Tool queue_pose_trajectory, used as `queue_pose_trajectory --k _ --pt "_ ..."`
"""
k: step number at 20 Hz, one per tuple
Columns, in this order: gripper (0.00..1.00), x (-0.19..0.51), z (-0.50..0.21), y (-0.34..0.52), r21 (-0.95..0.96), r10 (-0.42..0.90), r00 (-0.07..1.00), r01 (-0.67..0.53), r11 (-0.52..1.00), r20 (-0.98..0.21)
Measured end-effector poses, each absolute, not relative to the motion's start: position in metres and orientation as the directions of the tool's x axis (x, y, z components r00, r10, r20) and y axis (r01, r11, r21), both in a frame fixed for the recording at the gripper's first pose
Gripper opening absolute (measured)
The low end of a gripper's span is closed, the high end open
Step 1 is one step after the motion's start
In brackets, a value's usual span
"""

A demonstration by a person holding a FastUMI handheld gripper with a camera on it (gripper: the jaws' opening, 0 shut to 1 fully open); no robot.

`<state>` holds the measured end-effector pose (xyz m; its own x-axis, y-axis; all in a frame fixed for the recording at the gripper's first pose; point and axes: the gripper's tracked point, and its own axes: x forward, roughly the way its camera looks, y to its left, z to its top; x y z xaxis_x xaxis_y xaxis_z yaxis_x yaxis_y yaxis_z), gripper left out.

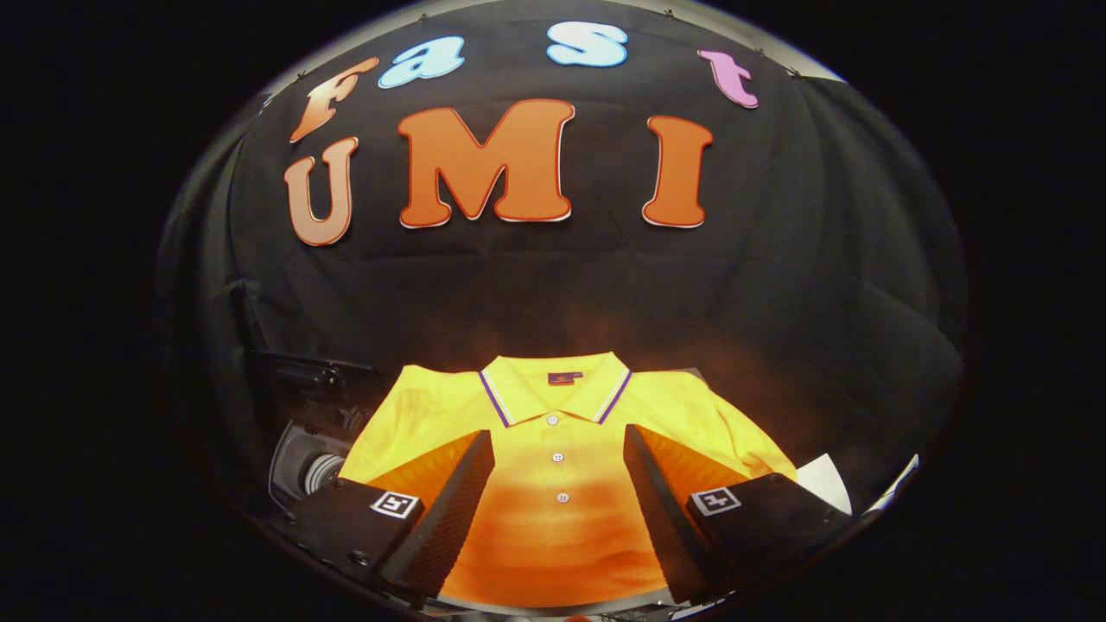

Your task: Put the clothes into the washing machine and then close the washing machine lid.

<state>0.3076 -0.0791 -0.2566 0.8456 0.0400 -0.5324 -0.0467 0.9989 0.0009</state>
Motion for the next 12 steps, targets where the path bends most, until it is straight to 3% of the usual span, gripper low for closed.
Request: queue_pose_trajectory --k 12 --pt "0.97 0.332 -0.327 -0.08 0.024 0.058 0.665 -0.06 0.998 -0.744"
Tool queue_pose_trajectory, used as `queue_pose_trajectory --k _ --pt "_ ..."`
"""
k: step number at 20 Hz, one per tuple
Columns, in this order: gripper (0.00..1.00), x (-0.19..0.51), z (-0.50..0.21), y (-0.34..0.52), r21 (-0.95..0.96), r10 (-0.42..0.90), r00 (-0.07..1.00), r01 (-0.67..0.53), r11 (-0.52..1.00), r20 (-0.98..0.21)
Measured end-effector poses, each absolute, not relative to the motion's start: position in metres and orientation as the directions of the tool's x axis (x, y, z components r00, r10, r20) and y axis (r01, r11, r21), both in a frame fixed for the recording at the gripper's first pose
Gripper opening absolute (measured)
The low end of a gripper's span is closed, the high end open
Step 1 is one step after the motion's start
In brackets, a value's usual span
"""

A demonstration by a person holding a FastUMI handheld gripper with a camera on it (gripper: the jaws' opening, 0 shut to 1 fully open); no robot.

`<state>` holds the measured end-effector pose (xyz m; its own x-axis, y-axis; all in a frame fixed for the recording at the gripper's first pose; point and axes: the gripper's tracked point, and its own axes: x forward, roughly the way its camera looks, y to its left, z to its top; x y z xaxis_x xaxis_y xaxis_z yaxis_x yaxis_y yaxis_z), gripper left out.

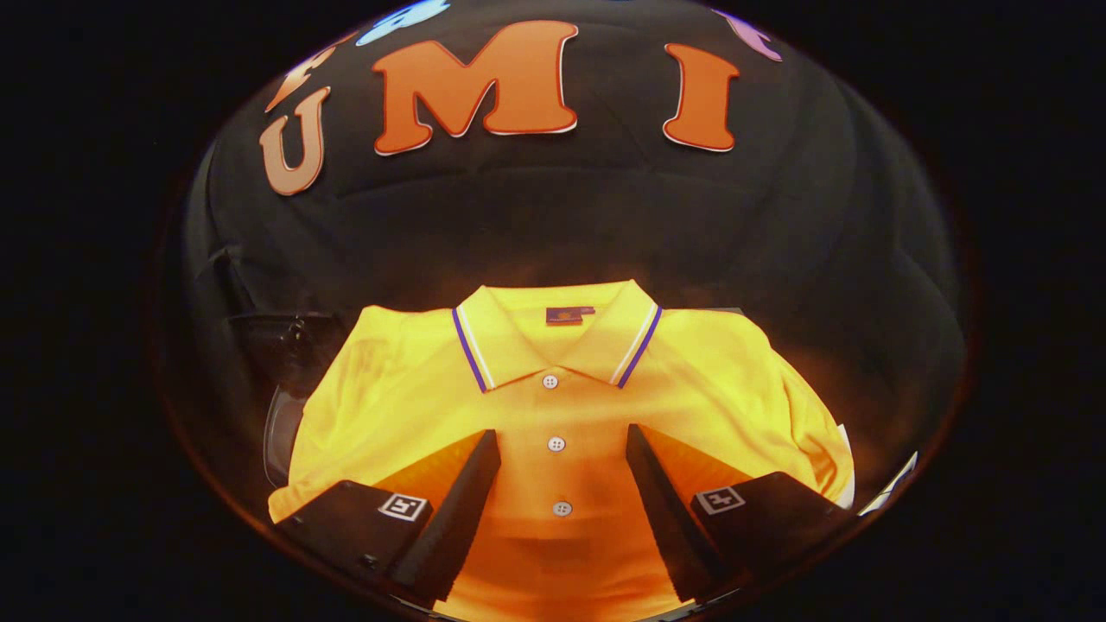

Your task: Put the clothes into the washing machine and then close the washing machine lid.

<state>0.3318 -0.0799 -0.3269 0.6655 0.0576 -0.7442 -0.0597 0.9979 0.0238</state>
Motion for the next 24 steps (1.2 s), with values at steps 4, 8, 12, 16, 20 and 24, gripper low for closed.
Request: queue_pose_trajectory --k 4,8,12,16,20,24 --pt "0.89 0.333 -0.325 -0.077 0.027 0.082 0.655 -0.093 0.995 -0.751" --pt "0.59 0.329 -0.324 -0.071 0.024 0.081 0.653 -0.096 0.995 -0.753" --pt "0.4 0.328 -0.325 -0.067 0.05 0.073 0.633 -0.055 0.997 -0.771" --pt "0.26 0.326 -0.326 -0.065 0.041 0.071 0.632 -0.063 0.997 -0.772" --pt "0.13 0.326 -0.324 -0.064 -0.003 0.031 0.625 -0.053 0.999 -0.78" --pt "0.09 0.325 -0.322 -0.061 0.061 0.078 0.652 -0.049 0.997 -0.754"
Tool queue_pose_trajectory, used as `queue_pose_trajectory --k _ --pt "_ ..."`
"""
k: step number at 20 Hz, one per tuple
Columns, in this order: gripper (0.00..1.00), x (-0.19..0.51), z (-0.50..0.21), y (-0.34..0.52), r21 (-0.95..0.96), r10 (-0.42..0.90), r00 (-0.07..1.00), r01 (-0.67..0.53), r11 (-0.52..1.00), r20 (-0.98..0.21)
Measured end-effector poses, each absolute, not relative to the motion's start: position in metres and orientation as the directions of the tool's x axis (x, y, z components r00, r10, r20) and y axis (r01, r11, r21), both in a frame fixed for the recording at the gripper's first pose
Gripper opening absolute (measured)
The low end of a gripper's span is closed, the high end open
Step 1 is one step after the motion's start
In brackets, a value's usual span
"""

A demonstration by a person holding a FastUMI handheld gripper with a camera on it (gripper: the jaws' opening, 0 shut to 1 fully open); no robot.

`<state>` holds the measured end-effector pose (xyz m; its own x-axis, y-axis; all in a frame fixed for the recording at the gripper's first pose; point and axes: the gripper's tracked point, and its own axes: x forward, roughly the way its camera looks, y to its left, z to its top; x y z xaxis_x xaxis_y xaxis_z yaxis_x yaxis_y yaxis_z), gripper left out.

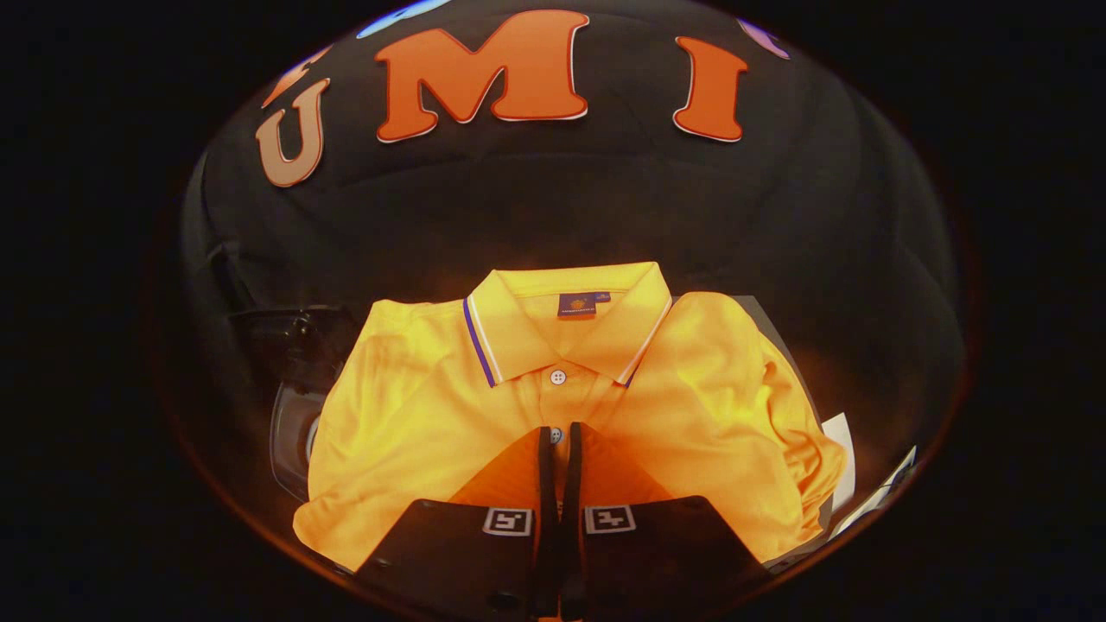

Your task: Put the clothes into the washing machine and then close the washing machine lid.

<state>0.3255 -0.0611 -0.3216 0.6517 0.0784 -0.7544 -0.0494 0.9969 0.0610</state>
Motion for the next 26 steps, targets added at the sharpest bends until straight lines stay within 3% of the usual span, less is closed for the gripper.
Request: queue_pose_trajectory --k 12,26 --pt "0.08 0.307 -0.24 -0.033 0.379 0.246 0.799 -0.025 0.925 -0.548" --pt "0.08 0.224 -0.084 0.12 0.445 0.445 0.852 -0.297 0.845 -0.277"
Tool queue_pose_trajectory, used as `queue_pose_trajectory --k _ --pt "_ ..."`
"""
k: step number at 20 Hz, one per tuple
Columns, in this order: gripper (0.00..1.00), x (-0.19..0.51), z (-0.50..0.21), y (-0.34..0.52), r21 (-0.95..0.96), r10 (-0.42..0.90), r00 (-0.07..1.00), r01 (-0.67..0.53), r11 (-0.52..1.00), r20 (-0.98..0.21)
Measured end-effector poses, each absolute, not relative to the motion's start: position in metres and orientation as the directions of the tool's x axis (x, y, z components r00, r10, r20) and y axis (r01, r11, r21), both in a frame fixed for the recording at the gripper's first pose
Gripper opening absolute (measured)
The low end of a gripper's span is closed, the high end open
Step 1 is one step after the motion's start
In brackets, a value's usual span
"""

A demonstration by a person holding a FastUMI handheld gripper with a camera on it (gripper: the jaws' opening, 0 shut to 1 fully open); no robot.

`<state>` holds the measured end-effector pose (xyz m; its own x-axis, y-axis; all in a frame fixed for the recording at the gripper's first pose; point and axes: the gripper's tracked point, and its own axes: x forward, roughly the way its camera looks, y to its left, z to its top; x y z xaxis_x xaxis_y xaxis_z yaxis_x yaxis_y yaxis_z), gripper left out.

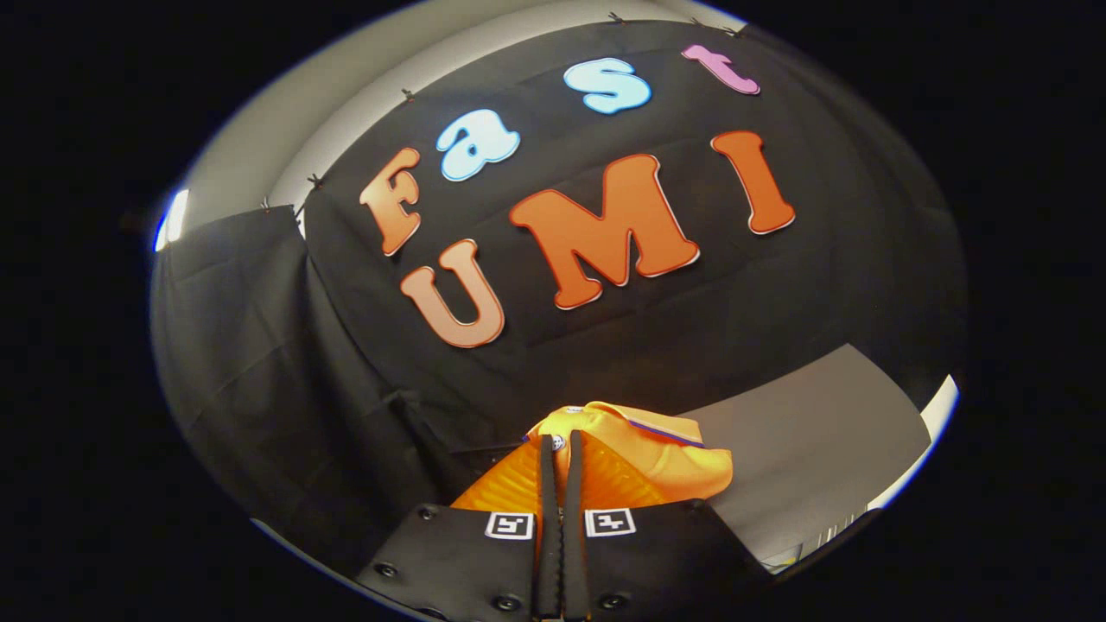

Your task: Put the clothes into the washing machine and then close the washing machine lid.

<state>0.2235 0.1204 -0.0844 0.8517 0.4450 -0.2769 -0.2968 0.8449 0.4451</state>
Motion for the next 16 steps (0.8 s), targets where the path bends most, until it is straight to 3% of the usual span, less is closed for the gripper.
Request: queue_pose_trajectory --k 6,16 --pt "0.08 0.198 -0.083 0.209 0.442 0.545 0.802 -0.409 0.799 -0.244" --pt "0.08 0.223 -0.199 0.317 0.47 0.594 0.726 -0.413 0.78 -0.347"
